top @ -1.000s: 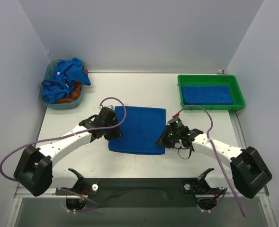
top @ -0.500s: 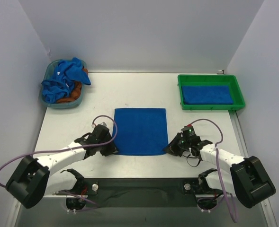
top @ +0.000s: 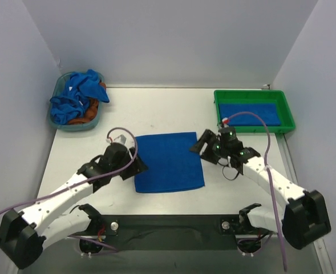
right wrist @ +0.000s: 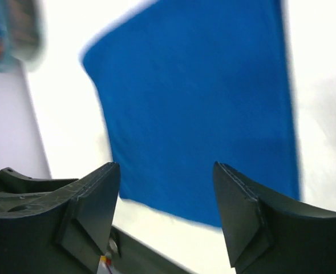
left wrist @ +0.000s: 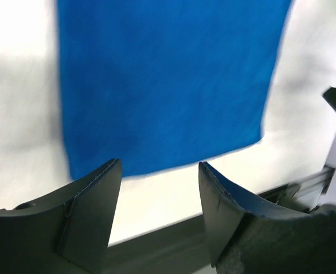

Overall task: Fold and stack the towels
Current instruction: Fold the towel

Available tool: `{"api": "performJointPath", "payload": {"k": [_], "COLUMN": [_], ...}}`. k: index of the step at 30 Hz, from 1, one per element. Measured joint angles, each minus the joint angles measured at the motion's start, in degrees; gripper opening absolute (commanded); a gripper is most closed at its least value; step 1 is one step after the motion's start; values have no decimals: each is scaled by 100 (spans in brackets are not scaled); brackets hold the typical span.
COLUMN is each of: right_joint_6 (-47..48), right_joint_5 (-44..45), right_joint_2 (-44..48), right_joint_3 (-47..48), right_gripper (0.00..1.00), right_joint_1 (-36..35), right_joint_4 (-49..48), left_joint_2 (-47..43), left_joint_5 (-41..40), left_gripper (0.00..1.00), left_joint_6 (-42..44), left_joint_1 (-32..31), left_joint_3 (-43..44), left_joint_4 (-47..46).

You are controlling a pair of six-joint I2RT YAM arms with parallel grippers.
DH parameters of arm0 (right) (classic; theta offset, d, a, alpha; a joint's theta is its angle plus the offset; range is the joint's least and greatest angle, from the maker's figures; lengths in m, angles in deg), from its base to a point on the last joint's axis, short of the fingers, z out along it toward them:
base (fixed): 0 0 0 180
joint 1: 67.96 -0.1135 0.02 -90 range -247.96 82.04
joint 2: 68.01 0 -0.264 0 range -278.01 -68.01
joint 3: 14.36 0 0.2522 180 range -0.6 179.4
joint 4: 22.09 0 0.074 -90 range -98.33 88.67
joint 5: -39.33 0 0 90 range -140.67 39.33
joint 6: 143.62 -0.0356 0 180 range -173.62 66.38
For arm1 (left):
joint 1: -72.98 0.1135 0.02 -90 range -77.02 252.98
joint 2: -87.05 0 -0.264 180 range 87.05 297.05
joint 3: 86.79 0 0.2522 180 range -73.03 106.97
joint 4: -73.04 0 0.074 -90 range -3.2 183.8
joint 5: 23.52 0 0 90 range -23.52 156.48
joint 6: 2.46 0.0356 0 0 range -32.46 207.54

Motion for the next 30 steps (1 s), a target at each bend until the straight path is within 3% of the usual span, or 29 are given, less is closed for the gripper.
{"api": "performJointPath", "payload": {"k": [3,8,13,24,30], "right_joint_6": [127,195,142,-122,-205], "right_joint_5": [2,-20,-70,-48,120], "right_joint_2": [-907,-2562,-4011,-5320,-5362], "right_joint_3": [750,1552,2210,2691,2288], "right_gripper": [73,75,76,77,77], "right_joint_1": [-52,-173,-236,-310,-310], "right_joint_4": [-852,-2267,-3292,-4581,-5045], "left_joint_2": [909,2863,4387,5694,5775], "left_joint_5": [20,448,734,1108,1062], "left_gripper": [67,62,57,56,55], "left_joint_6": [295,581,798,831,782], "left_joint_1": [374,1344,1578,1497,1563], "left_joint_3": [704,1655,2564,2763,2118], "left_joint_4": [-636,-2092,-2946,-4264,-4964]}}
